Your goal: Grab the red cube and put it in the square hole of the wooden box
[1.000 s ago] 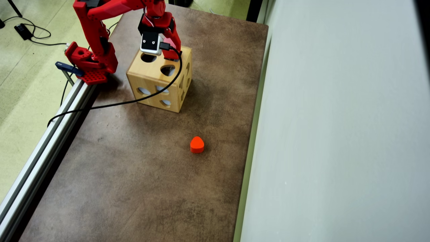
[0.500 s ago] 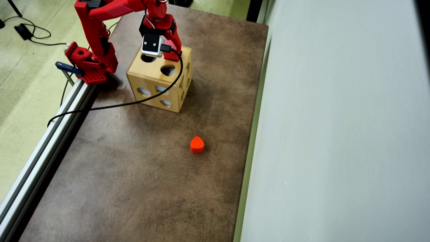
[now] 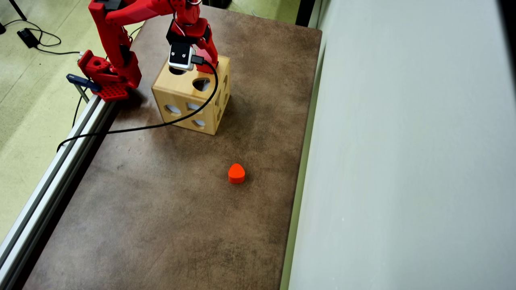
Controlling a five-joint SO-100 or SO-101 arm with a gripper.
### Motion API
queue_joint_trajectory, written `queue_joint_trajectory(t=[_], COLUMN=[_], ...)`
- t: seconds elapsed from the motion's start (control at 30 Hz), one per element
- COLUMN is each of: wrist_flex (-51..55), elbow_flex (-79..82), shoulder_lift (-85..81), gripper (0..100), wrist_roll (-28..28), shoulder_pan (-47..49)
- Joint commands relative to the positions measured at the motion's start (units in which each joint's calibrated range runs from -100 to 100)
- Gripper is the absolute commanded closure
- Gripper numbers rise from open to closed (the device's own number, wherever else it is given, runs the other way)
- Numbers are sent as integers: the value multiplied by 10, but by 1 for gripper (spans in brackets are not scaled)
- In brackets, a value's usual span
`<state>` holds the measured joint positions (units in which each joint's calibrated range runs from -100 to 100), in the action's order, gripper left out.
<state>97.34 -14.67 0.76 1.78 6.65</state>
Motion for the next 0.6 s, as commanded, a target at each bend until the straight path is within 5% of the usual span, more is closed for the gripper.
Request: queue_joint_trajectory(t=[0.0,0.57], wrist_flex=[4,4], elbow_flex=[-19,-21], shoulder_lift=[16,36], gripper=[98,98], wrist_roll=[-3,-3], shoulder_pan=[-12,-11])
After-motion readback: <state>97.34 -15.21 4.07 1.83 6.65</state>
